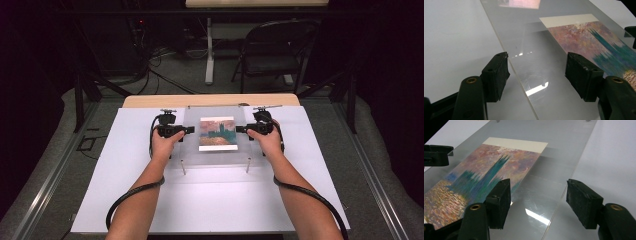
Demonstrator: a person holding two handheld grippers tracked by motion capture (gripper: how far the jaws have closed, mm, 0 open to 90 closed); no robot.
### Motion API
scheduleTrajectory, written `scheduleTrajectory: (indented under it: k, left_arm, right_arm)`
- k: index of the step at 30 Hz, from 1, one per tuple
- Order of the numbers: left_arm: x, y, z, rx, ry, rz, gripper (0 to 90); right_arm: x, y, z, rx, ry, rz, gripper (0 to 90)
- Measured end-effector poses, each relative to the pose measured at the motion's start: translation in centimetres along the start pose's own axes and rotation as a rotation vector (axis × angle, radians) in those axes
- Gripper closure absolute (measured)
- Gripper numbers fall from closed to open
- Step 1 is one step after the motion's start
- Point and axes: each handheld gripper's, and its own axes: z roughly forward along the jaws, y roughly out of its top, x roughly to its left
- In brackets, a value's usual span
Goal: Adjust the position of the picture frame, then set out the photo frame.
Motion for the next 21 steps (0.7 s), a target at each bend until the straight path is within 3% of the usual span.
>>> scheduleTrajectory:
  k: [6, 13, 21]
  left_arm:
    - [0.12, 0.06, 0.18, 0.010, -0.012, -0.021, 32.6]
    - [0.65, 0.07, 0.43, 0.025, -0.049, -0.074, 30.6]
    - [0.78, 0.12, 0.68, 0.031, -0.065, -0.087, 29.1]
  right_arm:
    - [-0.20, 0.22, 0.25, 0.016, 0.009, 0.027, 34.0]
    - [-0.46, 0.47, 0.59, 0.024, 0.012, 0.048, 32.9]
    - [-0.79, 0.55, 0.90, 0.027, 0.027, 0.074, 31.9]
